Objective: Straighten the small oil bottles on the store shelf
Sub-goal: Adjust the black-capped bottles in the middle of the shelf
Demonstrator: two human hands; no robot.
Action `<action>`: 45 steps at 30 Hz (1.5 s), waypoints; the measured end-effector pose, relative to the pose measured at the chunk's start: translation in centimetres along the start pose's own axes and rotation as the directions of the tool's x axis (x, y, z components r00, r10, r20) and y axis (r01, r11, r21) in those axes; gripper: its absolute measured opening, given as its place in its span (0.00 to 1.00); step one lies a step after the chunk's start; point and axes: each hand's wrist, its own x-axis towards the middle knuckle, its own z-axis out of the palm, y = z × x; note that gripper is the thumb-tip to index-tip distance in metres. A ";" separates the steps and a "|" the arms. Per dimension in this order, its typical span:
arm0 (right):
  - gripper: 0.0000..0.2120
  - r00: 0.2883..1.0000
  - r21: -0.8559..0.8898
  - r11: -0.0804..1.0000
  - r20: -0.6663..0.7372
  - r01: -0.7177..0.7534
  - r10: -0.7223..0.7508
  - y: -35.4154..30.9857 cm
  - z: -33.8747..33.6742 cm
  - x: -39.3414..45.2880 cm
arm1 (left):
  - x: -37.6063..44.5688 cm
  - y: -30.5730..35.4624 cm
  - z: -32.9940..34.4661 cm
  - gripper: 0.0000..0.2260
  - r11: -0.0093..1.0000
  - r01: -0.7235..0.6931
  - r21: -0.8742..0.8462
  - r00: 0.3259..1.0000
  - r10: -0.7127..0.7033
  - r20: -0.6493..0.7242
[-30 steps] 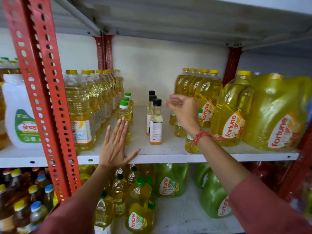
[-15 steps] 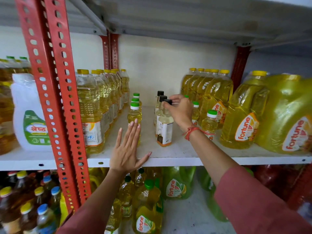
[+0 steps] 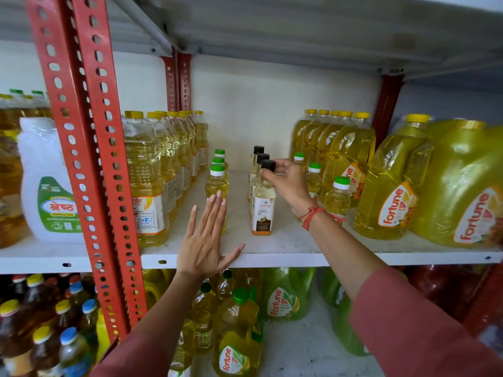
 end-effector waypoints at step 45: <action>0.28 0.981 -0.231 0.960 -0.076 0.157 -0.179 -1.9 -3.1 -4.8 | -0.1 0.1 -1.1 0.56 0.999 0.011 -0.033 0.996 -0.008 0.085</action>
